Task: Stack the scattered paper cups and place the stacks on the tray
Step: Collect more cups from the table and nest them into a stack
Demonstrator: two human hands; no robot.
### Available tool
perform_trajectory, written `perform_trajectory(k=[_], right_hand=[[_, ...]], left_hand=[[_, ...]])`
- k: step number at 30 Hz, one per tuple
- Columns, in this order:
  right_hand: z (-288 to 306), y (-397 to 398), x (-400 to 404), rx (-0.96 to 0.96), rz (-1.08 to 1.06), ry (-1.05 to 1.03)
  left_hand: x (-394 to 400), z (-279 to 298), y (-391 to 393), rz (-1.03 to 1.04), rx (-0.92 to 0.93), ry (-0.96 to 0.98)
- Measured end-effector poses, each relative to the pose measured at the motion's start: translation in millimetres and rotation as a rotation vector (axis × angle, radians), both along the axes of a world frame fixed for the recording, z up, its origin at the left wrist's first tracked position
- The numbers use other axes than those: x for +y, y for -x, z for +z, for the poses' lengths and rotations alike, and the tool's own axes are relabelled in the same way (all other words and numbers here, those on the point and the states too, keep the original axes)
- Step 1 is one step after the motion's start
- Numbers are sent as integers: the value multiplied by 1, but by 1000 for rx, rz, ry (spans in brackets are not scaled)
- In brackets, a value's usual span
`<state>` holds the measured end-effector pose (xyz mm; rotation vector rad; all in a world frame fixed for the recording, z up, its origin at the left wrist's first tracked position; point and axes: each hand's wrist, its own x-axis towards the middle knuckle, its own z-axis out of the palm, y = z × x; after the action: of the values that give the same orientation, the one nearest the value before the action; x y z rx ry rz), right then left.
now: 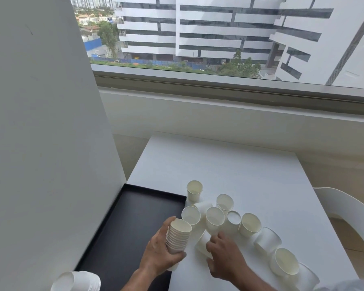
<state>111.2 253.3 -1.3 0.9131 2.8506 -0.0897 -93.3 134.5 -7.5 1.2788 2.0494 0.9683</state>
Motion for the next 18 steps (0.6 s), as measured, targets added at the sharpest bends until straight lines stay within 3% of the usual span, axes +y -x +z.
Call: perform_trajectory(k=[2, 4, 8, 13, 16, 18], right_hand=[[2, -2, 0, 95, -8, -54], [0, -1, 3, 154, -35, 19], [-6, 4, 3, -6, -69, 224], [-11, 0, -1, 51, -83, 253], [-3, -8, 0, 193, -172, 265], [5, -11, 1, 460, -258, 303]], left_hand=[[0, 1, 1, 4, -1, -3], [-1, 1, 1, 5, -4, -4], [-3, 1, 0, -8, -2, -1], [-3, 0, -2, -31, 4, 13], [-4, -2, -4, -51, 13, 20], [-4, -2, -5, -60, 11, 24]])
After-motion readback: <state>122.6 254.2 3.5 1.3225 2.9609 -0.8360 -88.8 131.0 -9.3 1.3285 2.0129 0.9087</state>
